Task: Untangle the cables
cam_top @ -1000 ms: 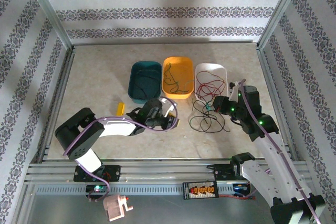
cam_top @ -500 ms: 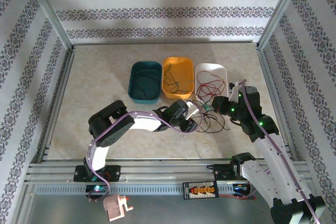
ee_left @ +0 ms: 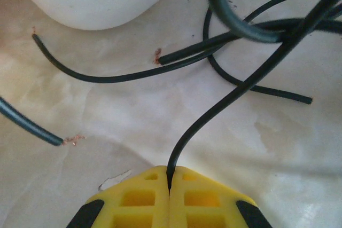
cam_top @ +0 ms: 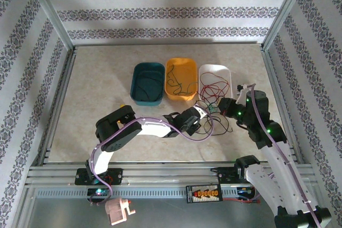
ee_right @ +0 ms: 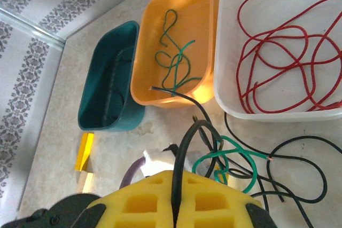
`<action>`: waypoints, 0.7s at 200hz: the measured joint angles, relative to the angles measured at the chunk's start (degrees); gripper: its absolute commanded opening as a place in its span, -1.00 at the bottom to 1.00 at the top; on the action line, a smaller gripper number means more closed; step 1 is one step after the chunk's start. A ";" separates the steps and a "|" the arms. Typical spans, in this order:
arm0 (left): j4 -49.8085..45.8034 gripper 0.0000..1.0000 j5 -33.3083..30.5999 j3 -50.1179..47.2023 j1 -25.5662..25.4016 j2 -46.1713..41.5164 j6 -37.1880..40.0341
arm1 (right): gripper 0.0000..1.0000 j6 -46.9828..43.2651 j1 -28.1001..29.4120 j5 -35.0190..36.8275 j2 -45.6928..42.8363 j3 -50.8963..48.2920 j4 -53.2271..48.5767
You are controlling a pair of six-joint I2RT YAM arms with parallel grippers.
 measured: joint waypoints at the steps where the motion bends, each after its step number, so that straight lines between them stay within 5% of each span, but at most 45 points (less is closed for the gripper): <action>1: 0.15 -1.00 -0.15 -0.22 -0.04 -0.13 -0.07 | -0.99 0.04 0.00 0.02 0.00 0.00 0.00; 65: 1.66 -1.00 -10.54 -23.93 1.73 -20.50 -5.57 | -0.97 2.34 -0.90 7.04 -1.84 -1.57 -1.05; 140: -4.17 -1.00 -22.08 -31.41 4.11 -50.86 -8.85 | -0.97 5.53 -1.49 14.49 -2.14 -4.31 -1.90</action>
